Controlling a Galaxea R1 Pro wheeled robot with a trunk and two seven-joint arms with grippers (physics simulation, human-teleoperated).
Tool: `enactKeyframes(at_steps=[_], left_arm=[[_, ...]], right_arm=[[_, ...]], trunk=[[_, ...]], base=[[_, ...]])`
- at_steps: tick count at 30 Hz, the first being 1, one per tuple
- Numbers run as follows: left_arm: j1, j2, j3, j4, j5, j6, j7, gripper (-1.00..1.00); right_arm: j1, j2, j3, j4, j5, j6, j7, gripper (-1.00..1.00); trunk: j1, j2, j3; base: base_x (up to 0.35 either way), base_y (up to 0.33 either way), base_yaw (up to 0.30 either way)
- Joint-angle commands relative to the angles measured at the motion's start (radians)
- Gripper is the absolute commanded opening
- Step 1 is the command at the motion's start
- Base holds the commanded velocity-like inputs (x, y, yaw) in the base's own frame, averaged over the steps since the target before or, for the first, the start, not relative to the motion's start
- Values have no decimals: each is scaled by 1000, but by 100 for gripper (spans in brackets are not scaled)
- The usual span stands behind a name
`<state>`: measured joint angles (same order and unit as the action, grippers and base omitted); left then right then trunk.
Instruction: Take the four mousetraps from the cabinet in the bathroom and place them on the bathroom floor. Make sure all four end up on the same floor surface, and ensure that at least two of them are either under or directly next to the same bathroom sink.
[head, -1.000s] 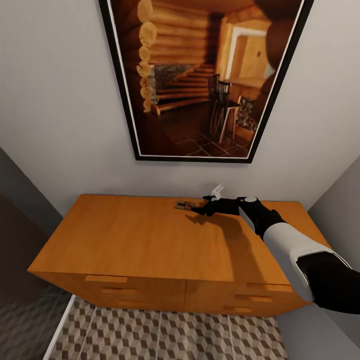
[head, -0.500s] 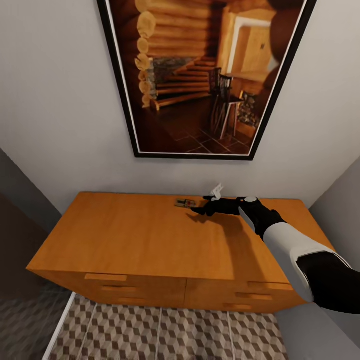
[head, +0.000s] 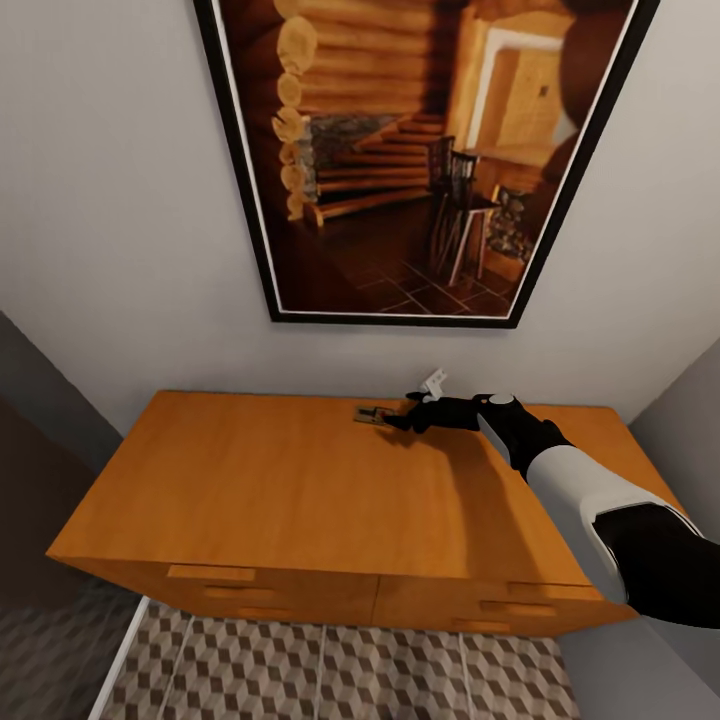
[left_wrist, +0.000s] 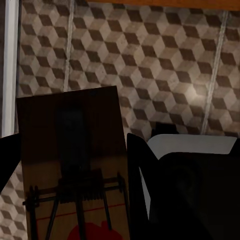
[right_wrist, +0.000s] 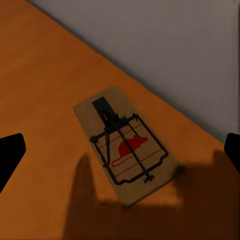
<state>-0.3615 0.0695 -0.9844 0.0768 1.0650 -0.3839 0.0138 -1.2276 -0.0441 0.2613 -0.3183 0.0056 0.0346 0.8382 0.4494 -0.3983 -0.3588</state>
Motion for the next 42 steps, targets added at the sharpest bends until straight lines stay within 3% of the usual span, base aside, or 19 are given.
enactKeyframes(at_steps=[1, 13, 42], left_arm=[[-1, 0, -7, 1, -2, -3, 5, -100], [-1, 0, -7, 1, -2, -3, 5, -100], [-1, 0, -7, 1, -2, -3, 5, -100]], right_arm=[[-1, 0, 1, -1, 1, 4, 3, 100], [-1, 2, 1, -1, -1, 4, 4, 100], [-1, 4, 1, -1, -1, 3, 4, 100]], trunk=[[1, -2, -2], [1, -2, -4], [1, -2, -41]], base=[[58, 23, 0], [10, 4, 0], [0, 0, 0]])
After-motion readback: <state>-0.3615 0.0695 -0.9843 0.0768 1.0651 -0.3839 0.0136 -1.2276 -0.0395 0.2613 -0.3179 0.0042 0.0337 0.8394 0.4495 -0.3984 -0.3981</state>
